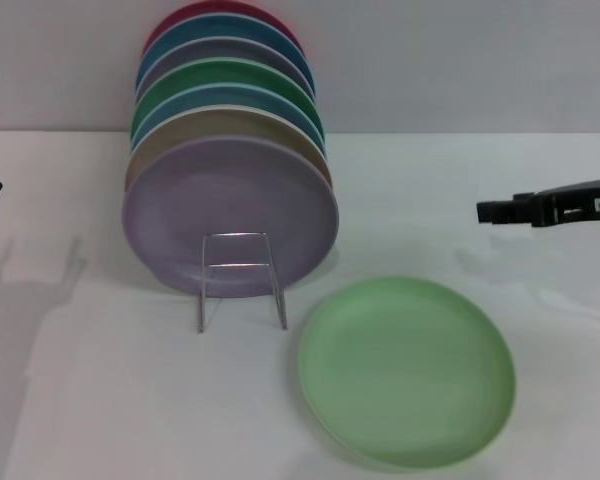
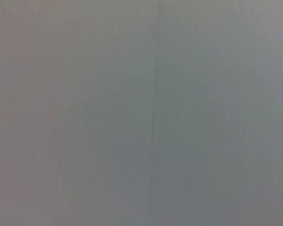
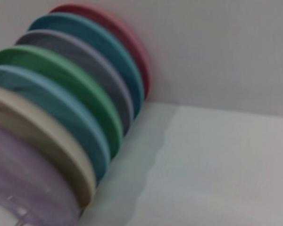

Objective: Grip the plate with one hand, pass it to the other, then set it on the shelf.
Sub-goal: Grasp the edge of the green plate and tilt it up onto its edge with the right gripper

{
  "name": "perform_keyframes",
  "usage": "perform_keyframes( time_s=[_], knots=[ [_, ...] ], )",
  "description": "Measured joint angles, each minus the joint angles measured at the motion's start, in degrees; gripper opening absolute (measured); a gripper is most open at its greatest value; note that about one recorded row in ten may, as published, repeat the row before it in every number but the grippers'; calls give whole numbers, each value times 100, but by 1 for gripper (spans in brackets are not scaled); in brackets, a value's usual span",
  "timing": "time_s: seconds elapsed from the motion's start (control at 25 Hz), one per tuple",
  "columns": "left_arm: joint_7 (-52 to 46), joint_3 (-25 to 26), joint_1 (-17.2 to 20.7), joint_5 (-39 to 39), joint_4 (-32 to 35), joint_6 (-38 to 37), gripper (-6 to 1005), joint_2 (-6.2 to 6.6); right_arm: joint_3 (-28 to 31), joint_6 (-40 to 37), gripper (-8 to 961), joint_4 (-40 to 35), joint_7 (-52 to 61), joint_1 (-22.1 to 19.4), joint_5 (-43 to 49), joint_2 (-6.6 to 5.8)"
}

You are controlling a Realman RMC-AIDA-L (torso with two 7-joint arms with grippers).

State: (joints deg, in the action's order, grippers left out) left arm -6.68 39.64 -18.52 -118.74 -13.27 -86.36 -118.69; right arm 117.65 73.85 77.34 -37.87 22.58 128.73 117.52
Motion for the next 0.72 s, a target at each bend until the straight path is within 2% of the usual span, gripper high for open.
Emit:
perform_keyframes(
  time_s=[0.28,0.72],
  knots=[
    [0,0,-39,0,-17,0,846,-11,168,922,609,0,464,190,338,-48],
    [0,67,-58,0,-81,-2,845,-13,198,1474,609,-216,848,376,611,-184]
  ],
)
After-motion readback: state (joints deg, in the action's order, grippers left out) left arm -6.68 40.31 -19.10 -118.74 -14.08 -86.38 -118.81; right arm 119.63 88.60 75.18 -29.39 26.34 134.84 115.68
